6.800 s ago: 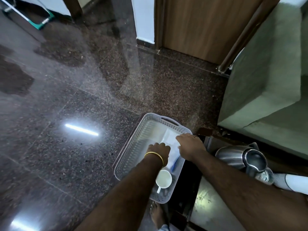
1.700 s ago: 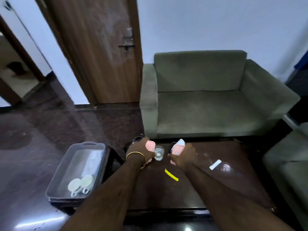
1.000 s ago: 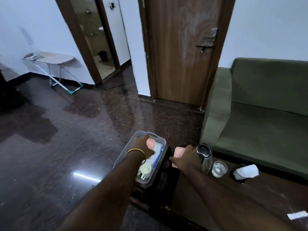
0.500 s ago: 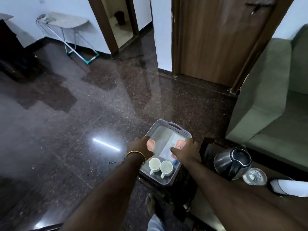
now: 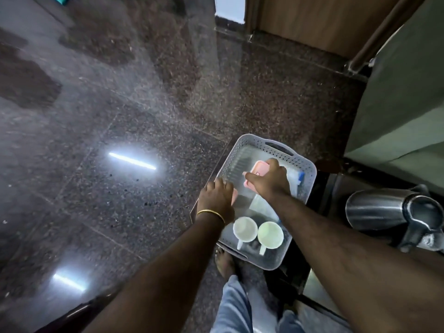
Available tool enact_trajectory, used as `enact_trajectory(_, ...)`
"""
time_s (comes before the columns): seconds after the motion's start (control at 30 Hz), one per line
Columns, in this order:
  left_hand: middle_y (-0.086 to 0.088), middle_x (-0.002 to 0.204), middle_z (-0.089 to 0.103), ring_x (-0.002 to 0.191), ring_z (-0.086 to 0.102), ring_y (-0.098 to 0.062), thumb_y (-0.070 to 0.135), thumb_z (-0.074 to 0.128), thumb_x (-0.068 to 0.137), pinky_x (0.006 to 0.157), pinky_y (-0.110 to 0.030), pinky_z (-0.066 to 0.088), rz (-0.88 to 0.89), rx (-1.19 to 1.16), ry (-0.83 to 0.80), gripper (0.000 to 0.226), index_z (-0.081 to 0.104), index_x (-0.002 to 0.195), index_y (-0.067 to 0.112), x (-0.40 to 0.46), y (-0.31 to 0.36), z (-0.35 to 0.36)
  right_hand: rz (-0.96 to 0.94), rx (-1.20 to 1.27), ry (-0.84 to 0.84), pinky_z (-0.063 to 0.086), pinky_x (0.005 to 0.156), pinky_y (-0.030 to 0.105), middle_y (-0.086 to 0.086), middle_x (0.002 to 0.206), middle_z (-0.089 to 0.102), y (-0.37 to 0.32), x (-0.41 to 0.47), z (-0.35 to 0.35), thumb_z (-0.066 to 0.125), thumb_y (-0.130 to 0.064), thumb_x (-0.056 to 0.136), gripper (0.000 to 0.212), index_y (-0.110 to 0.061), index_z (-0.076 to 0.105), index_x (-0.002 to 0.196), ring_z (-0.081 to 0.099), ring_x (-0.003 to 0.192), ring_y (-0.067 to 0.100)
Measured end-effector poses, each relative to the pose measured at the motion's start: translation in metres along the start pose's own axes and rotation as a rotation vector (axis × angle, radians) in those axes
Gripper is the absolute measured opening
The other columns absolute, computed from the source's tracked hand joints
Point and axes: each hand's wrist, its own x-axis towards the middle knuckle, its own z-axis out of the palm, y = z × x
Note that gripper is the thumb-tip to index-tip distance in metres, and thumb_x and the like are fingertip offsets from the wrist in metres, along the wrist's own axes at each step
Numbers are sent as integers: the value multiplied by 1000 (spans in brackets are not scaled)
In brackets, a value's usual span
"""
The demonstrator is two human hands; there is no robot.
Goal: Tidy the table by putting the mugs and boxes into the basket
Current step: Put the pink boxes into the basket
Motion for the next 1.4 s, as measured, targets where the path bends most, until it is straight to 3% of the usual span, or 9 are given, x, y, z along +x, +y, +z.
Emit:
enact_trajectory(0.17,-10,120,54,108,47,-32,41,56,82,88,-43,36,84,94,77,52,46,126,15,-1,-14,35,-1,-37,-44,49,91,39,15,124,53,0,12,36,83,-47,67,76,-19,47,128,59,109,37)
enact_trajectory(0.3,-4,93,65,88,58,-27,55,73,55,75,-39,44,46,94,122,62,64,102,14,-12,-19,39,-16,-50,-57,50,88,37,17,124,53,-7,12,59,82,-45,70,72,-17,47,126,60,107,37)
enact_trajectory(0.47,-2,88,66,84,60,-25,56,74,50,73,-37,45,55,124,183,66,67,99,13,-23,-24,44,-44,-67,-94,48,91,37,17,125,53,-15,5,76,82,-46,70,75,-17,48,130,57,111,37)
enact_trajectory(0.7,-7,109,65,101,57,-29,49,67,70,84,-42,44,34,125,99,68,59,123,6,-29,-20,47,-66,-72,-171,45,96,33,21,128,55,-5,0,74,71,-38,83,60,-19,49,136,56,117,38)
enact_trajectory(0.93,-11,151,34,129,37,-31,60,43,87,99,-44,30,11,76,87,79,31,145,9,-35,-15,39,-124,-138,-297,46,105,43,18,140,52,-2,-6,37,72,-31,82,71,-13,40,143,53,127,35)
enact_trajectory(1.07,-13,159,21,139,27,-32,54,34,94,106,-45,27,-5,74,116,73,23,149,8,-47,2,10,-289,-388,-217,46,101,44,17,133,55,10,-32,-7,62,-38,90,52,-12,45,132,53,124,36)
enact_trajectory(1.17,-12,163,7,149,6,-29,46,30,98,118,-45,14,16,20,106,68,12,152,8,-66,29,-18,-484,-542,-124,42,102,41,12,134,55,32,-62,-48,50,-38,95,44,-13,46,132,50,127,31)
enact_trajectory(1.27,-13,163,1,150,-2,-28,42,28,99,120,-44,7,19,11,152,67,7,153,9,-94,64,-47,-551,-611,-6,30,115,41,12,154,38,55,-96,-86,37,-41,100,54,-13,35,147,29,146,28)
enact_trajectory(1.4,-16,162,-10,149,-11,-31,46,26,100,121,-46,0,2,21,231,70,2,153,7,-130,122,-77,-574,-616,147,13,121,47,19,164,12,78,-132,-142,31,-51,100,73,-7,16,155,7,153,33)
